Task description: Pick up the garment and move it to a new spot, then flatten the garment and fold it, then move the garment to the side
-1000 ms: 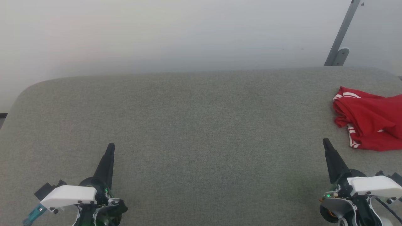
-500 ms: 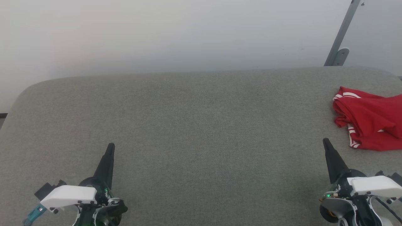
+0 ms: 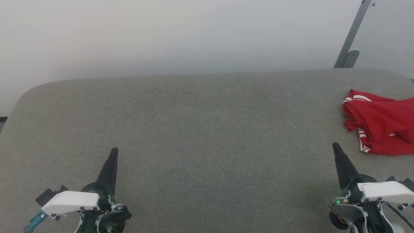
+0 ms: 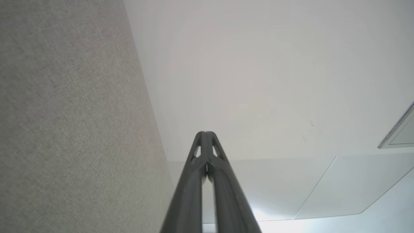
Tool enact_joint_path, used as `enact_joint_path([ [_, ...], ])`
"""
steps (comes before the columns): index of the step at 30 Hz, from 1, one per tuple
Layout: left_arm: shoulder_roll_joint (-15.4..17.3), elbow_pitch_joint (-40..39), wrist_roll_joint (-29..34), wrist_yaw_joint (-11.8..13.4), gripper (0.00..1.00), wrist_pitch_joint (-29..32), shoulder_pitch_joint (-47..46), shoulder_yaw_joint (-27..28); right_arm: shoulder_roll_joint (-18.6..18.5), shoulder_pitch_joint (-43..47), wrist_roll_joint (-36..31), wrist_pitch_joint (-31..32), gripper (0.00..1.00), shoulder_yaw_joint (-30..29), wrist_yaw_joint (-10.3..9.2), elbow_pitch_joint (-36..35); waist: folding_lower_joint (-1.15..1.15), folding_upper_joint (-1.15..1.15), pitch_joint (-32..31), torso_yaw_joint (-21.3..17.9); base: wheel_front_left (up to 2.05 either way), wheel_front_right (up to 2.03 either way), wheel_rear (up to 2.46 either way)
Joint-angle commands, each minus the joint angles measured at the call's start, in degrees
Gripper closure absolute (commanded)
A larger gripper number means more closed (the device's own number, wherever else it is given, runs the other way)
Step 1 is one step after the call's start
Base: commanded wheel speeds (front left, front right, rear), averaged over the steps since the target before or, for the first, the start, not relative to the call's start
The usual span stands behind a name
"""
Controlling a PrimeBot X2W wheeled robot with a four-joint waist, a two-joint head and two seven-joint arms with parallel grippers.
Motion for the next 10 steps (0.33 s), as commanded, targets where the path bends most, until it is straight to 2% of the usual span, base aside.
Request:
enact_joint_path([
  [1,-0.1,-0.01,-0.09,-0.17,1.0,0.24,-0.67,0.18,0.19,-0.33,0.24,0.14,1.0,-0.06,0.0,-0.24,0.0,0.0,0.0,0.0,0.0,0.0,0.0],
  [10,-0.1,-0.01,-0.08,-0.17,1.0,0.24,-0.67,0.18,0.2,-0.32,0.25,0.14,1.0,-0.05,0.0,-0.24,0.0,0.0,0.0,0.0,0.0,0.0,0.0],
])
